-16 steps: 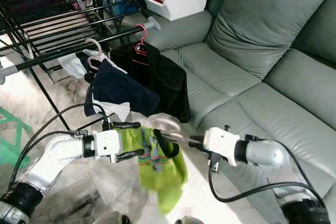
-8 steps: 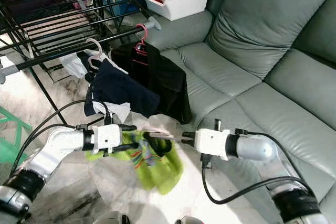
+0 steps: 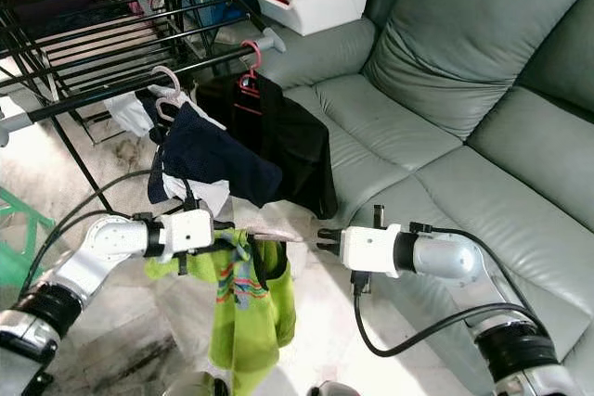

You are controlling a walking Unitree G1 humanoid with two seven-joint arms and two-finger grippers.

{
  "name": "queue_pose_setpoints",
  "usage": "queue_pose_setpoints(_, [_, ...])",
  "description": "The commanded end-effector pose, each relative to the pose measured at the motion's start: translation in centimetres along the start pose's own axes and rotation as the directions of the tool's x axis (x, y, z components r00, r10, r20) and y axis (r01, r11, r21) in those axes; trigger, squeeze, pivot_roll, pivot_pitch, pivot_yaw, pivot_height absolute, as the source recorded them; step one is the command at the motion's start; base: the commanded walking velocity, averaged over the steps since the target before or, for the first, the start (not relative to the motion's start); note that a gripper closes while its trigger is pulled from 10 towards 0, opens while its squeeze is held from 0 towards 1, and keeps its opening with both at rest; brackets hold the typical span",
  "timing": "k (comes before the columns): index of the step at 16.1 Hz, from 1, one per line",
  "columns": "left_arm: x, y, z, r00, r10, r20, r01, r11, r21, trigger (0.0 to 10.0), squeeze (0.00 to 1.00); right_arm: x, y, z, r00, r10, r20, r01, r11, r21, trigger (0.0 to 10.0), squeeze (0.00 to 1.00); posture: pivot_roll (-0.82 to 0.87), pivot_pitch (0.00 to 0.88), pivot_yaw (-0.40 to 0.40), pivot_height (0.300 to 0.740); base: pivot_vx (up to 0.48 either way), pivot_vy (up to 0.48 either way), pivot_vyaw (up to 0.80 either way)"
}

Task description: Hang hanger

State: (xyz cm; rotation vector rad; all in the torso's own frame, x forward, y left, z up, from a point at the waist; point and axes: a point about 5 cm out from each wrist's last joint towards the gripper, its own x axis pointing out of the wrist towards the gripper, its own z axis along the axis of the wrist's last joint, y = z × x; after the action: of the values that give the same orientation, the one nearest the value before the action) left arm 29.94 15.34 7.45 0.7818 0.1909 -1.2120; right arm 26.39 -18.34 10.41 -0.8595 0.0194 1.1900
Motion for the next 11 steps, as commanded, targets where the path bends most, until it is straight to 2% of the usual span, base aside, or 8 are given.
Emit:
queue_pose_setpoints(1, [-0.6,0.6,-0.3,1.0,0.001,-0.03,-0.001,1.0,0.006,0.0,0.0,-0.1,-0.7,0.4,1.0,-0.014,0.017,0.015,0.999,-0.043,10.0,0.0,-0.07,0.002,-0.012,0.74,0.0,0.0,0.0])
queue_pose_setpoints(6, [-1.3,0.6,-1.4,0.99,-0.104,-0.098,0.1,0.994,-0.045,0.0,0.0,0.0,-0.8,0.1,1.0,-0.019,0.012,0.02,0.997,-0.069,10.0,0.0,-0.07,0.0,-0.018,0.74,0.0,0.0,0.0])
queue_pose_setpoints(11, [-1.4,1.4,-1.0,0.994,-0.077,-0.083,0.074,0.996,-0.04,0.0,0.0,0.4,-0.9,0.2,0.999,-0.022,0.025,0.024,0.997,-0.076,10.0,0.0,-0.07,0.0,-0.019,0.74,0.0,0.0,0.0])
